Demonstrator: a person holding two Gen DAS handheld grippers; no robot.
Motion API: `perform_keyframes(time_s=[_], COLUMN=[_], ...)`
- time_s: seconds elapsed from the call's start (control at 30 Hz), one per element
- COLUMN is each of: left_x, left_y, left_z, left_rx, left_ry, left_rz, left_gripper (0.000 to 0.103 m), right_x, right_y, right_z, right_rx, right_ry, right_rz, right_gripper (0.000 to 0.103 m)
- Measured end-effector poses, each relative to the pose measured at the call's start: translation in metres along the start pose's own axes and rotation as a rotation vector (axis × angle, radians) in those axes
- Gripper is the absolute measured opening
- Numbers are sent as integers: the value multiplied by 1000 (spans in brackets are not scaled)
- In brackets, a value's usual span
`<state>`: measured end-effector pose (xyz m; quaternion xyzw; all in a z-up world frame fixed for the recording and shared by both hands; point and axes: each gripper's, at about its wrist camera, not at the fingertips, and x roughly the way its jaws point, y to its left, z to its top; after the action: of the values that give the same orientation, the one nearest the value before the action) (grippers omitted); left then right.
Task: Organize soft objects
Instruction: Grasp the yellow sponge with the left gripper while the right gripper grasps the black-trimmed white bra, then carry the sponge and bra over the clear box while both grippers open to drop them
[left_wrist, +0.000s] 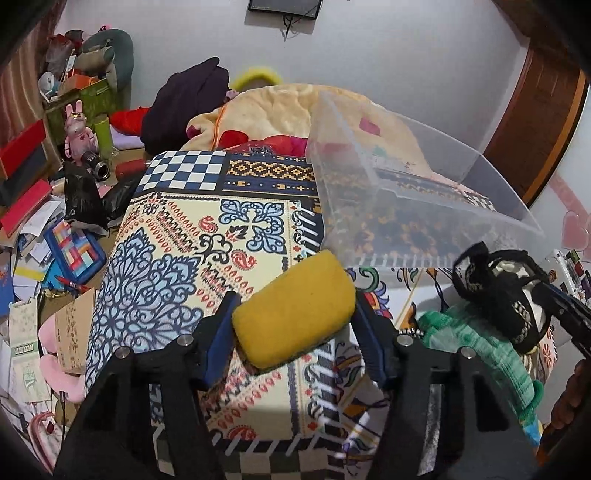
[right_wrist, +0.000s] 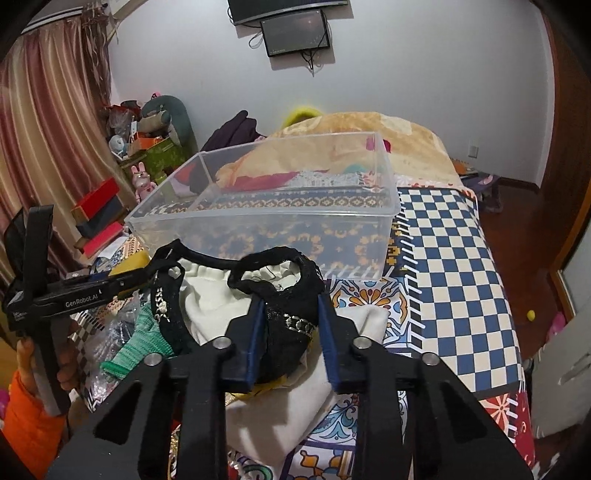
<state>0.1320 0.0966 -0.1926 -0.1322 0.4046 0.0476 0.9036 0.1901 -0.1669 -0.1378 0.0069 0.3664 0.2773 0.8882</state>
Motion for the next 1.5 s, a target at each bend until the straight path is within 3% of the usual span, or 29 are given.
perform_keyframes(time_s=[0.23, 0.6, 0.9, 1.23, 1.5], left_x=[-29, -95, -108, -82, -35], left_y=[-1, -32, -52, -69, -76], left_z=[-5, 16, 43, 74, 94], left_rx=[8, 98, 123, 143, 148], left_ry=[-48, -224, -297, -286, -182], left_rz=[-2, -28, -70, -74, -83], left_gripper=[59, 59, 59, 59, 59], right_x=[-22, -59, -76, -59, -30], right_y=[5, 11, 12, 16, 9], right_z=[10, 32, 57, 80, 85], right_rx=[-25, -53, -70, -56, -49], right_ry=[-76, -224, -348, -399, -359], right_rz=[-6, -17, -26, -69, -117], right_gripper=[17, 17, 17, 17, 17])
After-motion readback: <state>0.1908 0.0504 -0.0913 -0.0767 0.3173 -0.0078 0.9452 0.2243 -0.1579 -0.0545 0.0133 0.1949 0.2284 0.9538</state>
